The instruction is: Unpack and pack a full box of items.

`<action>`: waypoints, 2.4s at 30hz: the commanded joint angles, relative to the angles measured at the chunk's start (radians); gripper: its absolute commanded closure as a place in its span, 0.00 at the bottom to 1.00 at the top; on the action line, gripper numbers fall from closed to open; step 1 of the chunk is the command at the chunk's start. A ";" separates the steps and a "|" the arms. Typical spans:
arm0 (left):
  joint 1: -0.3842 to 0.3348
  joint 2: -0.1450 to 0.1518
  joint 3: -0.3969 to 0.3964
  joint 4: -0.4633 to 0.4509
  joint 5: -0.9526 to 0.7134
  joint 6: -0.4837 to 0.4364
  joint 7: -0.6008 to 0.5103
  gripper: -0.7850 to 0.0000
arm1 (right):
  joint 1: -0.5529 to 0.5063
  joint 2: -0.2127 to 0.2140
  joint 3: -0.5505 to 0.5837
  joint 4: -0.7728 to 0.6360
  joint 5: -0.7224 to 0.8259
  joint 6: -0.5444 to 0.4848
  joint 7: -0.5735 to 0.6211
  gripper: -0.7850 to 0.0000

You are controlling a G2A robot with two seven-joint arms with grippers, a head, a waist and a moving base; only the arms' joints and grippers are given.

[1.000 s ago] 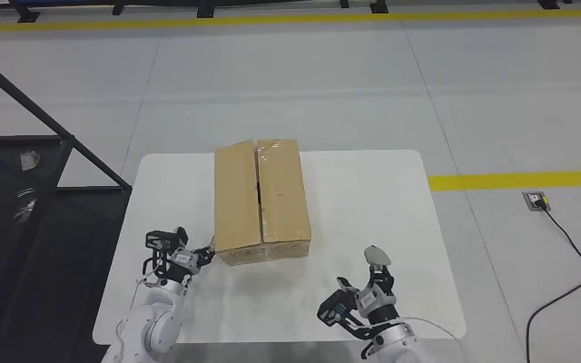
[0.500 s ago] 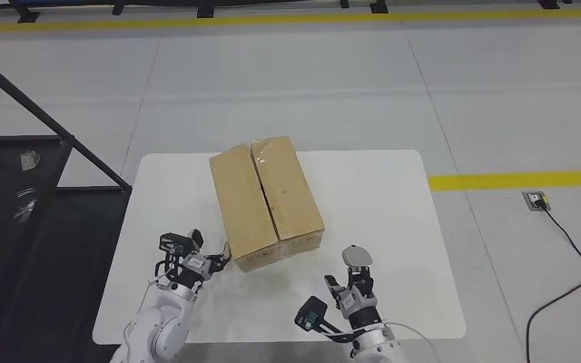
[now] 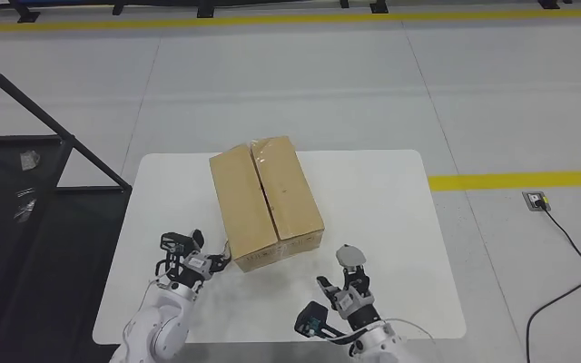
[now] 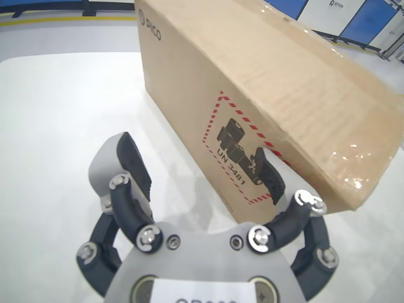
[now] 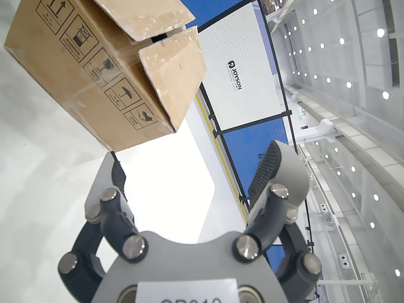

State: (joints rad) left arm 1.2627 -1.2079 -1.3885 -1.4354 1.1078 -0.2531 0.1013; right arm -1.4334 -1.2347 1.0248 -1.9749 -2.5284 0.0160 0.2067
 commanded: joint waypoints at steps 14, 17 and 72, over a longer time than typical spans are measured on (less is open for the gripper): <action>0.020 -0.003 0.035 -0.034 0.039 -0.032 0.003 0.00 | 0.283 -0.071 -0.161 0.190 -0.111 -0.011 0.106 0.00; 0.025 -0.003 0.034 -0.042 0.043 -0.033 0.009 0.00 | 0.329 -0.090 -0.190 0.234 -0.133 -0.011 0.165 0.00; 0.047 0.022 -0.162 0.037 -0.024 -0.079 0.017 0.00 | 0.359 -0.161 -0.094 0.391 -0.051 0.004 -0.147 1.00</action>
State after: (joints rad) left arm 1.3082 -1.1871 -1.5497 -1.4011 1.0722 -0.3257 0.1197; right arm -1.0686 -1.3968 0.9268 -1.5812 -2.5768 0.0207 0.0685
